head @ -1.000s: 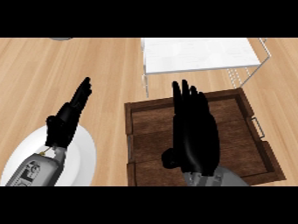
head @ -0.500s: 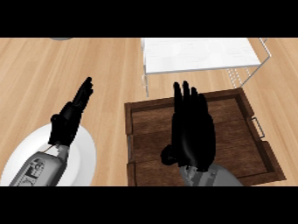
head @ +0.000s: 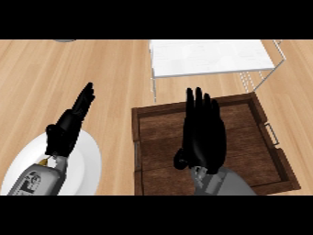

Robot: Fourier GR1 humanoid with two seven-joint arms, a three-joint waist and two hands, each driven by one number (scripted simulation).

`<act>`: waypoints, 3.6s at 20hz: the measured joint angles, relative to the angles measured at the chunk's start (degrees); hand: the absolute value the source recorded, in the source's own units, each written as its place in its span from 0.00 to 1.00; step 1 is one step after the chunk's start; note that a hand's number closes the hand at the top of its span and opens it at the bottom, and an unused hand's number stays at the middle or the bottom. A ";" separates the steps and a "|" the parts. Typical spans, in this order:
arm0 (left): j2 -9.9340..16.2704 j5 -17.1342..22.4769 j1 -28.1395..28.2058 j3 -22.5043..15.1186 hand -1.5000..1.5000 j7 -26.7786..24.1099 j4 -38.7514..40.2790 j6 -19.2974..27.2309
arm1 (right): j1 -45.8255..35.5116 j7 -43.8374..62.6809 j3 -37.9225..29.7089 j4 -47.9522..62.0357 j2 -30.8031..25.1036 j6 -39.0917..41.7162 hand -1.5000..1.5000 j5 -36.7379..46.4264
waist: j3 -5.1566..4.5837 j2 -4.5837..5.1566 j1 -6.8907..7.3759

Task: Pick the bell pepper from the tray and place it in the tiered shelf

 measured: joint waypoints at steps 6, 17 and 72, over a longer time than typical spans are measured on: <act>-1.21 -1.29 -0.18 0.91 0.50 0.34 0.48 -0.81 | 0.39 -0.79 -0.81 3.36 0.03 -0.98 0.00 1.14 | 0.00 0.03 -0.02; -2.99 -3.60 -1.29 4.26 0.50 1.43 0.80 -3.35 | 1.34 -2.07 -2.17 6.86 0.26 -2.62 0.00 1.32 | 0.01 0.06 -0.05; -7.85 -9.16 0.36 8.97 0.50 1.31 0.78 -7.36 | -30.47 9.27 8.82 -1.71 -0.27 -24.87 1.00 -4.33 | -0.10 -0.67 -0.12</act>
